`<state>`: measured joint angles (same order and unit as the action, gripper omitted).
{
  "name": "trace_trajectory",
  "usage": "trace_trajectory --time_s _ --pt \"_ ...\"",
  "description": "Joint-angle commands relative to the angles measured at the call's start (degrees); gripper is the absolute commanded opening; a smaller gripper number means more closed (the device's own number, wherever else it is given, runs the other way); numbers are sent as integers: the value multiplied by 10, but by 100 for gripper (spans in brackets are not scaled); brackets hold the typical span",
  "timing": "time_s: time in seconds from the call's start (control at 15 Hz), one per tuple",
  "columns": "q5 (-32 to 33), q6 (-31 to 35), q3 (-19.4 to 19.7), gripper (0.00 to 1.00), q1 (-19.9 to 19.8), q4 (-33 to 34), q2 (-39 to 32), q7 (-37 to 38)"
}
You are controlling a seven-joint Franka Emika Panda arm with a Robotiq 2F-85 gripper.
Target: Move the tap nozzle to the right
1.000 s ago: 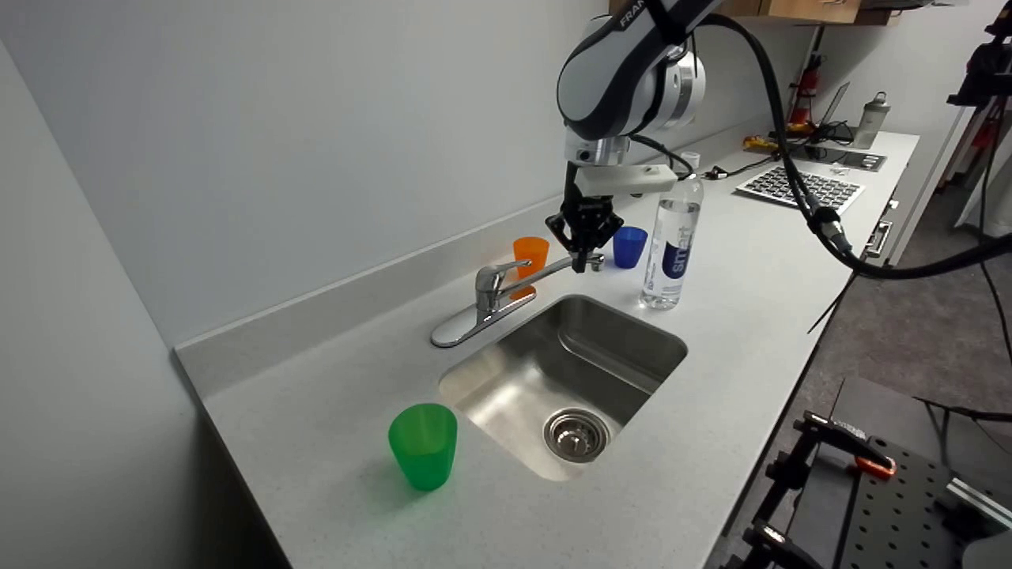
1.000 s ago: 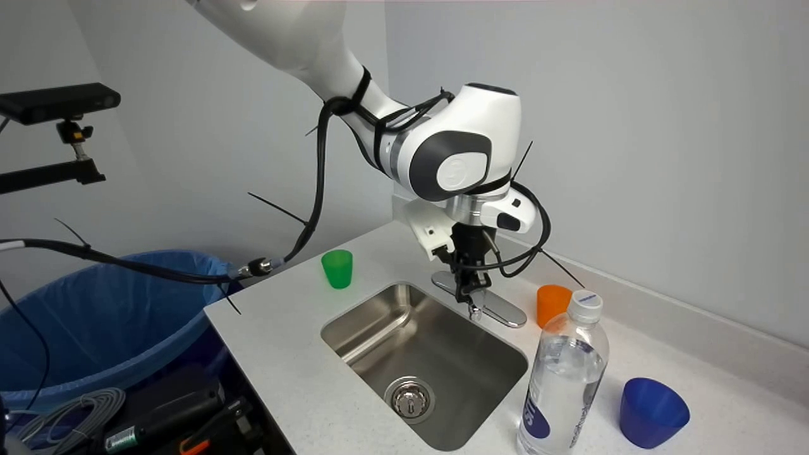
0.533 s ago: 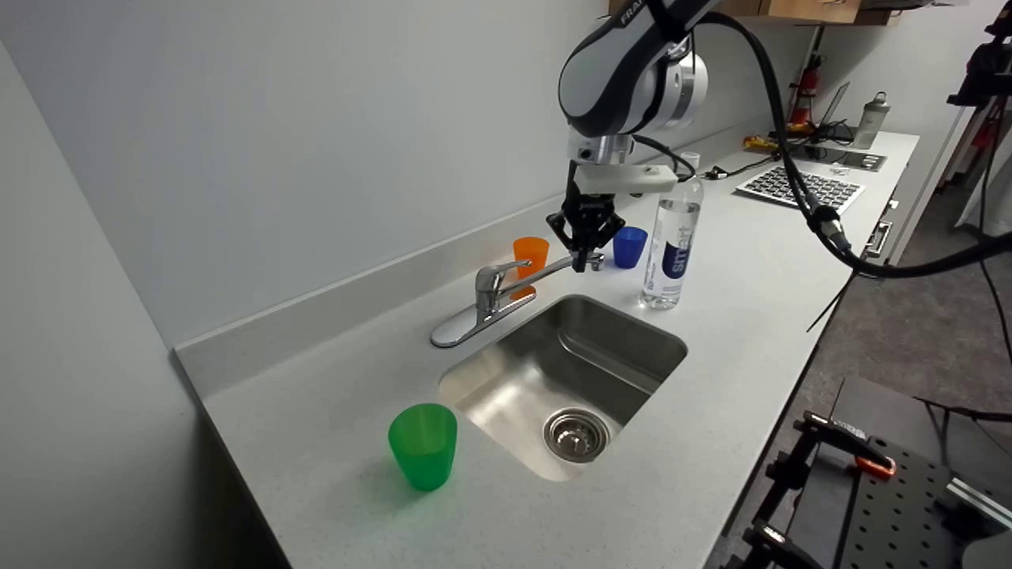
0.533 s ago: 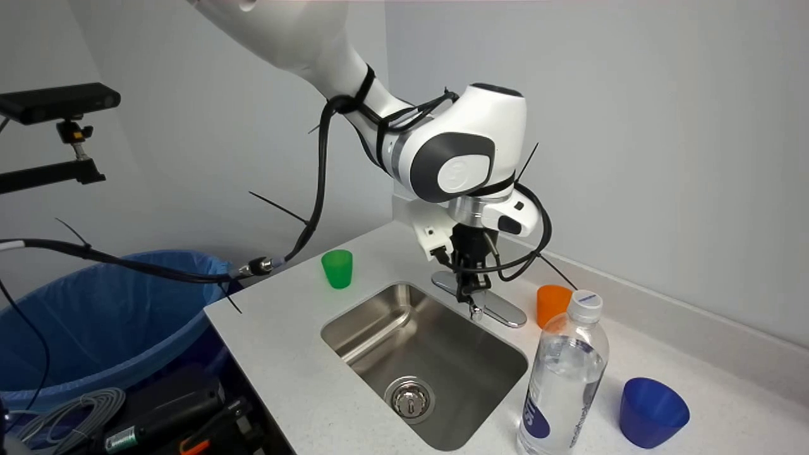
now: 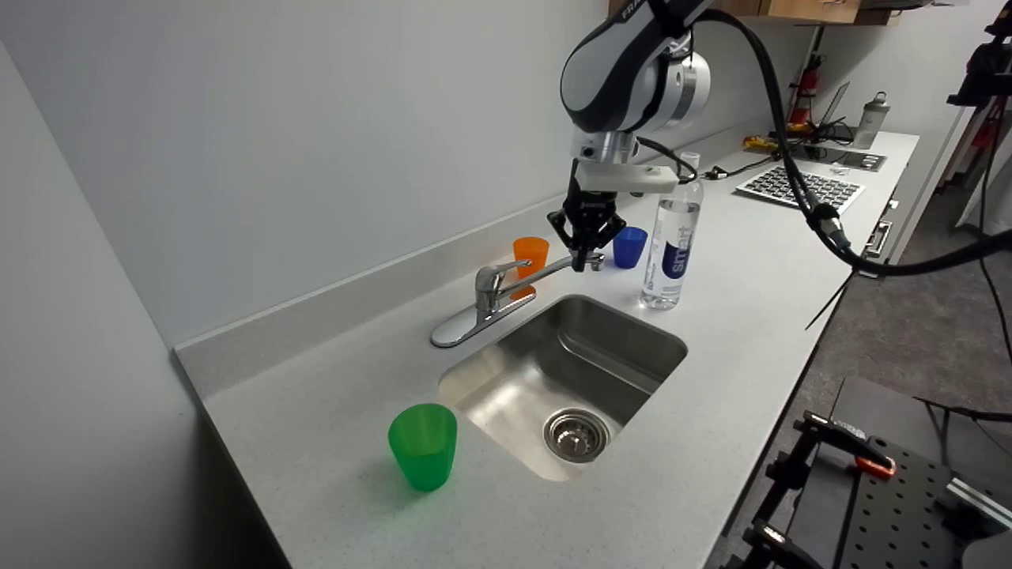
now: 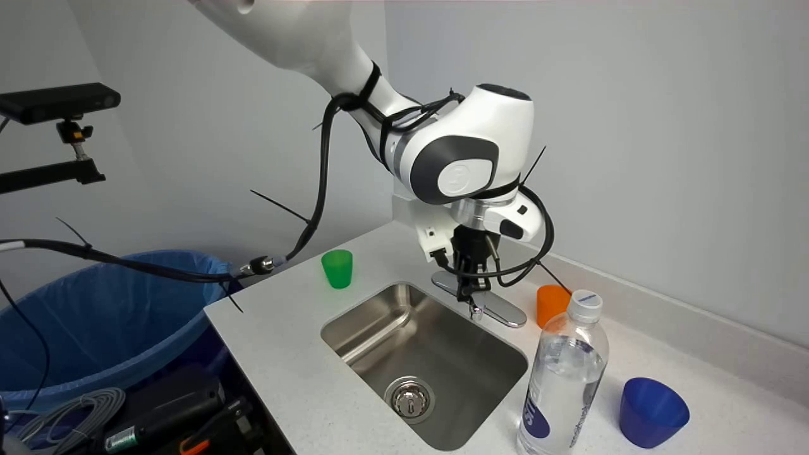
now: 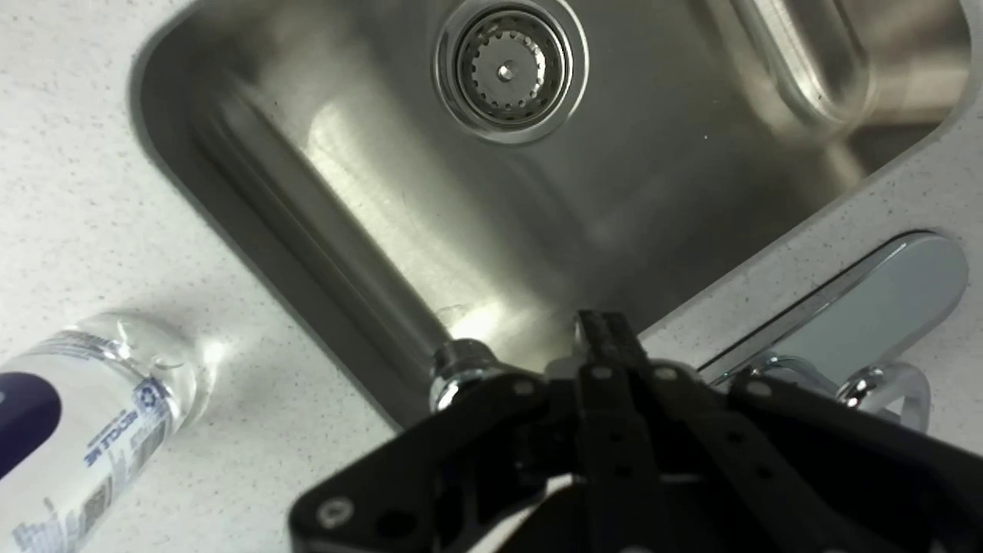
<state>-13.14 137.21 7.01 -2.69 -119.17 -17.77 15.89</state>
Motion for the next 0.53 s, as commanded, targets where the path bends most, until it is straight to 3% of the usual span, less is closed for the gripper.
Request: trace_trajectory --time_s 0.0,0.47 --pt "-29 24 -14 0 -20 -13 14 -31" --pt "-56 22 -24 0 -33 -11 13 -91"
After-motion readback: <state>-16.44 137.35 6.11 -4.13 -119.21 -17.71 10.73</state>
